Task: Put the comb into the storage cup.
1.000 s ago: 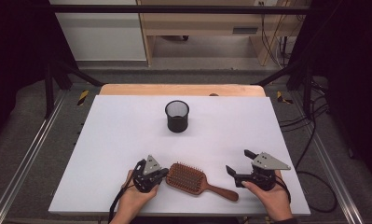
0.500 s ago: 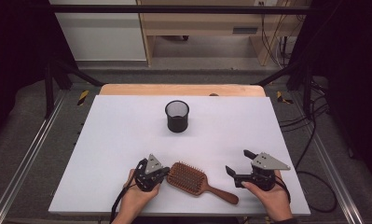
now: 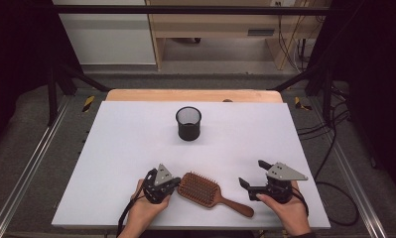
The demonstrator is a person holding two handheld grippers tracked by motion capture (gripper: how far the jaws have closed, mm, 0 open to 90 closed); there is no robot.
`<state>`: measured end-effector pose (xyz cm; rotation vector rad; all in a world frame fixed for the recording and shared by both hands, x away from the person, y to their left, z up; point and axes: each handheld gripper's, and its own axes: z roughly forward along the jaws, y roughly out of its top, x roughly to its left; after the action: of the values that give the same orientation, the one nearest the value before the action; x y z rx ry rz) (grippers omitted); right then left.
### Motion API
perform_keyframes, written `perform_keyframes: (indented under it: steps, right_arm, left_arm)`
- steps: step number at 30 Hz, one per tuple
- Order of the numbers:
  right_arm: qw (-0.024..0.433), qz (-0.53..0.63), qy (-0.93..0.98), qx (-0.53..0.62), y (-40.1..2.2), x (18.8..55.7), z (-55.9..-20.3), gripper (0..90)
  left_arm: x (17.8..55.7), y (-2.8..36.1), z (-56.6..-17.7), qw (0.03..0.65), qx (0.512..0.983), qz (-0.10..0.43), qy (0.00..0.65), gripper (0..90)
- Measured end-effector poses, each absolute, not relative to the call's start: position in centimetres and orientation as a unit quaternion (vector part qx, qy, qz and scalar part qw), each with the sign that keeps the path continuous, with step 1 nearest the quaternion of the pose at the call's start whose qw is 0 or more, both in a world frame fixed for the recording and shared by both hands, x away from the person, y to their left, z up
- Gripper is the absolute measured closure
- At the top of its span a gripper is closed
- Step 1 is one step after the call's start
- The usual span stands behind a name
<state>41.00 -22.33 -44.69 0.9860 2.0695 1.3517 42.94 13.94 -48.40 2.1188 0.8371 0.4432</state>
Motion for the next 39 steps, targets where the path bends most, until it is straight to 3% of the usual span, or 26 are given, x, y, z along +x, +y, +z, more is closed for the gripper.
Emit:
perform_keyframes:
  steps: [10, 26, 32, 39]
  right_arm:
    - [0.234, 0.493, 0.756, 0.362, -22.4, 41.0, -44.6, 8.5]
    - [0.222, 0.493, 0.766, 0.347, -20.5, 39.7, -43.4, 9.4]
    - [0.197, 0.460, 0.792, 0.349, -19.7, 40.2, -42.8, 10.6]
    - [0.176, 0.423, 0.823, 0.335, -18.9, 40.9, -42.9, 10.1]
  left_arm:
    - [42.9, 17.1, -46.6, 0.449, 0.792, 0.214, 0.354, 90.0]
    - [40.5, 27.1, -43.2, 0.471, 0.719, 0.318, 0.400, 88.5]
    - [39.1, 29.1, -43.1, 0.490, 0.671, 0.345, 0.437, 41.3]
    - [39.3, 29.7, -43.3, 0.502, 0.658, 0.348, 0.441, 6.4]
